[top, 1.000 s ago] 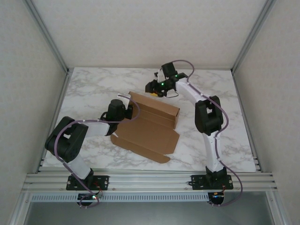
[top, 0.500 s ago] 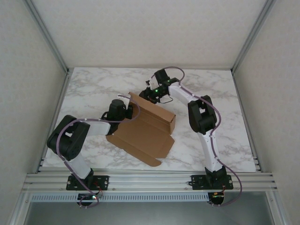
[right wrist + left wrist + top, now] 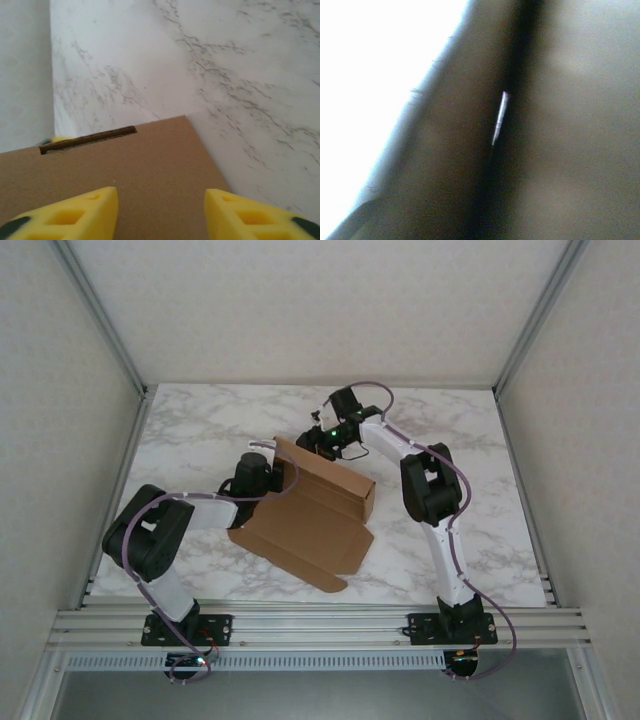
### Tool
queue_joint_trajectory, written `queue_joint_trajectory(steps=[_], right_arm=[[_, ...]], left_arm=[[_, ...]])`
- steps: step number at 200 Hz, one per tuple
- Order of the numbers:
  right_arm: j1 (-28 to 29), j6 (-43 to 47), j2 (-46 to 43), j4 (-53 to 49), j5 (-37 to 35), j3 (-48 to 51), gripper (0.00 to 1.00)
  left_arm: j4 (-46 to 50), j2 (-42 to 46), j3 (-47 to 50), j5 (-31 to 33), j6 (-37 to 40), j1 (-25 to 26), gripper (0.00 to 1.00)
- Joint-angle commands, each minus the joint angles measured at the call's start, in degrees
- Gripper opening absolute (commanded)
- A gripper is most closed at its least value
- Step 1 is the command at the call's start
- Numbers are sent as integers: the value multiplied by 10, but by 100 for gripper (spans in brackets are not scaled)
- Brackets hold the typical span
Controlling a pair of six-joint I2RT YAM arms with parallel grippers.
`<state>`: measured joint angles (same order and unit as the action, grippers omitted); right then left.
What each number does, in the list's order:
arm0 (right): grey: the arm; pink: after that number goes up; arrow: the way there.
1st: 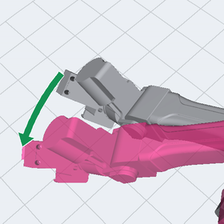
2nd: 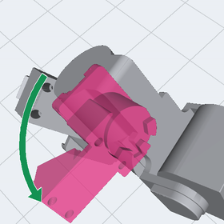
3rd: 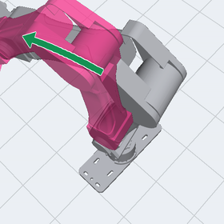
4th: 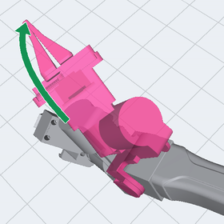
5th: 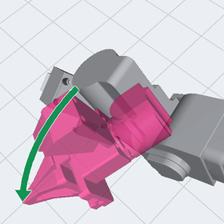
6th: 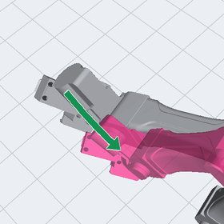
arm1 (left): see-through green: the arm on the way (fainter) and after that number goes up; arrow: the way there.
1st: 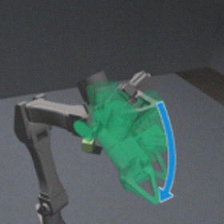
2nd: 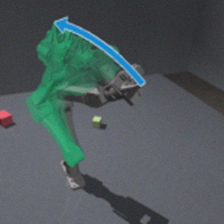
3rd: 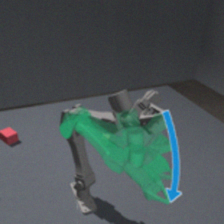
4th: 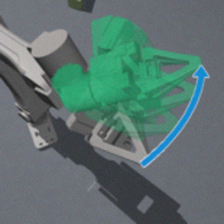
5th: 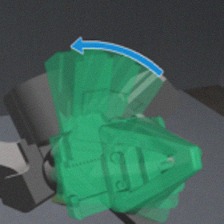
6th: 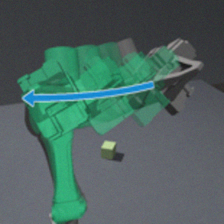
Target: Fold the paper box
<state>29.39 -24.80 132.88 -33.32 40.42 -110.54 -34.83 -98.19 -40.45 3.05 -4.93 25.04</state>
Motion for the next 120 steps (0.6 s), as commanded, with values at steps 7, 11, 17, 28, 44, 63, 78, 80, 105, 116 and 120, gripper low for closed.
queue_joint_trajectory(steps=[7,11,17,28,44,63,78,80,105,116,120], right_arm=[[-4,-14,-75,-38,-84,3,57],[-6,-15,-82,-41,-98,2,58],[-10,-17,-91,-46,-117,-1,59],[-16,-18,-111,-52,-152,-2,61],[-20,-9,-135,-63,-181,-9,61],[-19,1,-153,-84,-190,-20,61],[-17,0,-171,-85,-191,-12,61],[-16,-1,-174,-84,-192,-10,61],[-7,7,-211,-81,-192,17,52],[-2,17,-233,-78,-195,38,46],[1,22,-242,-76,-196,47,44]], left_arm=[[18,45,-8,22,-13,-2,45],[21,51,-7,20,-14,-2,47],[23,63,-4,17,-15,-3,49],[28,85,1,12,-16,-3,52],[33,114,10,1,-19,-6,56],[40,137,17,-16,-17,-8,60],[50,140,19,-23,-16,-9,61],[52,140,19,-23,-16,-9,61],[70,153,23,-23,-24,-10,61],[81,169,25,-20,-31,-10,60],[86,177,25,-18,-34,-10,60]])
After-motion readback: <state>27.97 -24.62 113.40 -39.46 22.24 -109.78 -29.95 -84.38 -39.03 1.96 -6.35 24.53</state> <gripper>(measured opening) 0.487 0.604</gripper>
